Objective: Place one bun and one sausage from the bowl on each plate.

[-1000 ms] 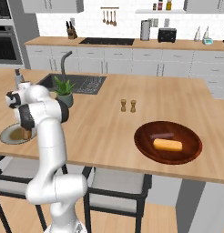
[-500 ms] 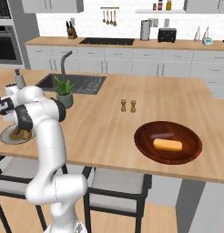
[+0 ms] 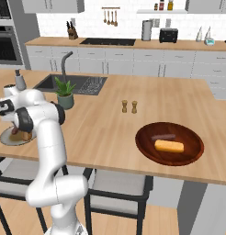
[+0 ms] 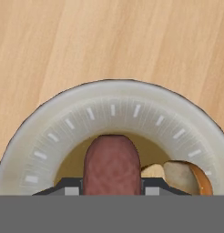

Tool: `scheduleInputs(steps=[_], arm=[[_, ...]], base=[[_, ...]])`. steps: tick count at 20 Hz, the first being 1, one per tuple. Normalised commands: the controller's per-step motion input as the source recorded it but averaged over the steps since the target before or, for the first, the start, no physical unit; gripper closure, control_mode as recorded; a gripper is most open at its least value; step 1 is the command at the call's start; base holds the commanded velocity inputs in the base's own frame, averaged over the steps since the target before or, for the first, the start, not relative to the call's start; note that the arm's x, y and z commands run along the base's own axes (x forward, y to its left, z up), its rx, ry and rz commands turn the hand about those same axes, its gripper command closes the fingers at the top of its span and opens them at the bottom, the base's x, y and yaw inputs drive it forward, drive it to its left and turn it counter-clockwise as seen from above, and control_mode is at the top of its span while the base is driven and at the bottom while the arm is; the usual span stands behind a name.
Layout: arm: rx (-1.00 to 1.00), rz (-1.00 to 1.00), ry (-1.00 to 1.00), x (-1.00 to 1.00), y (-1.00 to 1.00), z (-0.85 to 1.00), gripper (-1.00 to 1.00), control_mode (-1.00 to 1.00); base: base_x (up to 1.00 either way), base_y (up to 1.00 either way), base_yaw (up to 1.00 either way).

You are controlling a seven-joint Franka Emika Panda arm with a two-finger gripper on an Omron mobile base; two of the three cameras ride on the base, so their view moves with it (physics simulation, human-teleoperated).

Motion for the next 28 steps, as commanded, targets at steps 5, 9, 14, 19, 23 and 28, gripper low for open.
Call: scheduleInputs(steps=[5,9,14,19,23,28], arm=[[0.0,0.0,0.0,0.0,0.1,-0.14,1.0,-1.0],[0.0,0.0,0.0,0.0,0.0,-0.33,-1.0,-1.0],[0.0,0.0,0.0,0.0,0.0,0.0,-1.0,-1.0],[0.0,0.0,0.0,-0.03,0.0,0.06,-1.0,-1.0],[0.02,-0.02,0.0,-0.29,-0.25,0.63,-1.0,-1.0],[0.09,-0.12,0.0,-0.39,-0.94,0.46,-1.0,-1.0]], base=[[0.0,0.0,0.0],[0.0,0.0,0.0],[0.0,0.0,0.0],[0.0,0.0,0.0],[0.0,0.0,0.0],[0.0,0.0,0.0]])
